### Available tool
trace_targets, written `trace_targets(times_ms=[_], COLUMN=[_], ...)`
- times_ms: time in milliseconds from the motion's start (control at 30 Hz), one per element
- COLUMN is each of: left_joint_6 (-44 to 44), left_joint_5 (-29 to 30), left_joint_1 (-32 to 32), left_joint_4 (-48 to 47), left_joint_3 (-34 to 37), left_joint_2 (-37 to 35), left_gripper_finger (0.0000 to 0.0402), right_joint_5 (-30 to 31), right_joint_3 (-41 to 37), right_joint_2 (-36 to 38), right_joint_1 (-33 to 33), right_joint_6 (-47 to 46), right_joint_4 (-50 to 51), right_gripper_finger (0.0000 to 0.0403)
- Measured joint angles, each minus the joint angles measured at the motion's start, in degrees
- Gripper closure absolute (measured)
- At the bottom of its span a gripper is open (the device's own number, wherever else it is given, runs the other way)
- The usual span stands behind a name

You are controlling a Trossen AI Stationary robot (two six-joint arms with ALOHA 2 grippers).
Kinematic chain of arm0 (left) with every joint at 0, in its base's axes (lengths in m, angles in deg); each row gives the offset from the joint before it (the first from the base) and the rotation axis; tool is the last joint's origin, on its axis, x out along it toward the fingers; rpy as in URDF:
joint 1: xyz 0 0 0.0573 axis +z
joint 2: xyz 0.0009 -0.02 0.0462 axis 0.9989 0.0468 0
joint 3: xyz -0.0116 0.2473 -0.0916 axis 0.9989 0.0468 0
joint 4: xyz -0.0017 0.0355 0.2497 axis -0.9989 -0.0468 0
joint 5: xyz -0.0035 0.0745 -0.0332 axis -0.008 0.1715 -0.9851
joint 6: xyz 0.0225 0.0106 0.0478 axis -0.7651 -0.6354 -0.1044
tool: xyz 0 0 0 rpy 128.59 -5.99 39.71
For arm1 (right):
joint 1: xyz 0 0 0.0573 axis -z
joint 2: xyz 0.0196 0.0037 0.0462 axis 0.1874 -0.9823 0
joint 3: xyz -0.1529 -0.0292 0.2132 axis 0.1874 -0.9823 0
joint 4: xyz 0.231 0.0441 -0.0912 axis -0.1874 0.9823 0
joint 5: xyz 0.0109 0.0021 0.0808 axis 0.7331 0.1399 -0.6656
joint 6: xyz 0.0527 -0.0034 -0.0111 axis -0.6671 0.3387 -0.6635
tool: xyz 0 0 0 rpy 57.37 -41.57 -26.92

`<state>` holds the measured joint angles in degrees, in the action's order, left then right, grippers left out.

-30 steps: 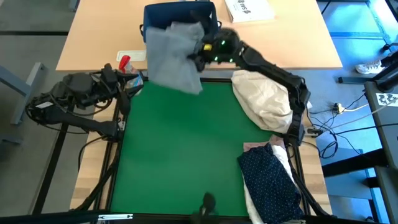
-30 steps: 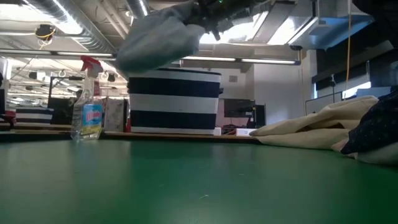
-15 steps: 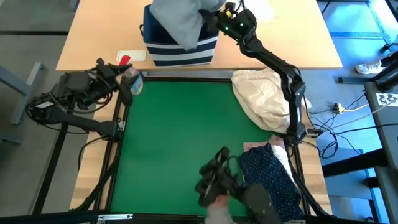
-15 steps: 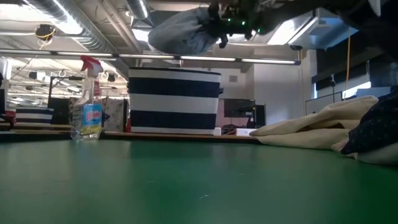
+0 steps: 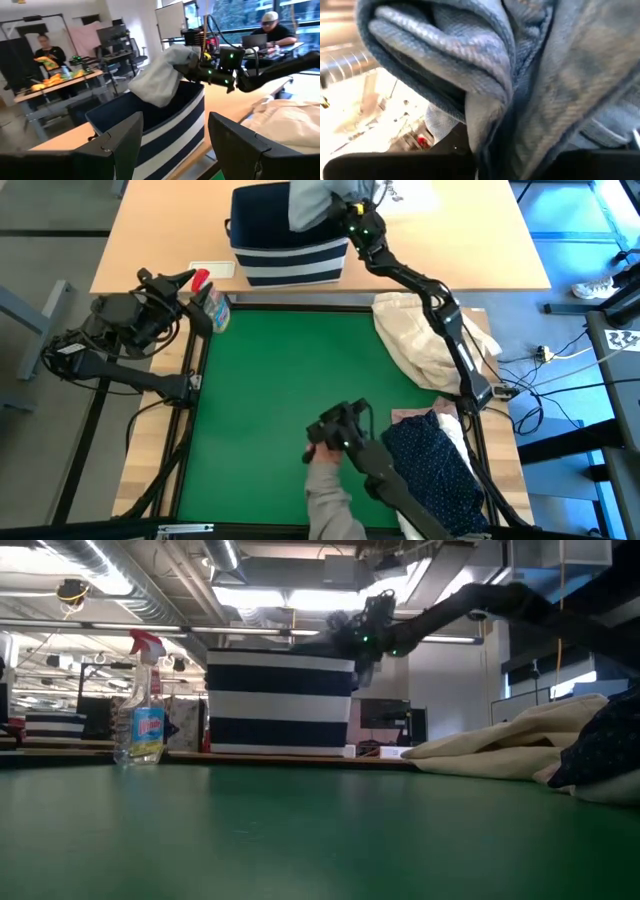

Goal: Fold laundry
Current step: Put the blue jeans into the blue laundry bin

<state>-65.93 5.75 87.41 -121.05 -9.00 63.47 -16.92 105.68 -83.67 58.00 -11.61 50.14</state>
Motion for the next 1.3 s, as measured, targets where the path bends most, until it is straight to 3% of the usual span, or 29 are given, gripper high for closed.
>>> trace_targets(times_ms=[233,467,967,1200,1300], left_joint_6=[-0.04,-0.02,0.36,0.47,0.20], left_joint_5=[2.55,2.62,1.31,-4.24,-9.97], left_joint_1=[0.00,-0.02,2.04,6.32,9.58], left_joint_4=[0.01,-0.03,0.21,0.34,0.40], left_joint_3=[0.00,0.00,0.63,0.63,0.66], left_joint_2=[0.00,0.00,3.01,7.13,9.24], left_gripper_finger=[0.0179,0.0179,0.0179,0.0179,0.0179], right_joint_5=[-10.04,-15.52,-15.06,-14.57,-15.42], right_joint_3=[10.28,10.31,10.57,10.22,10.18], right_joint_2=[-5.78,-5.76,-4.00,0.68,2.65], right_joint_1=[-0.14,-2.36,-3.37,-3.27,-2.89], right_joint_6=[4.26,4.96,15.14,25.17,25.77], right_joint_4=[11.14,4.22,21.28,35.54,40.01], right_gripper_finger=[0.0316,0.0316,0.0317,0.0317,0.0317])
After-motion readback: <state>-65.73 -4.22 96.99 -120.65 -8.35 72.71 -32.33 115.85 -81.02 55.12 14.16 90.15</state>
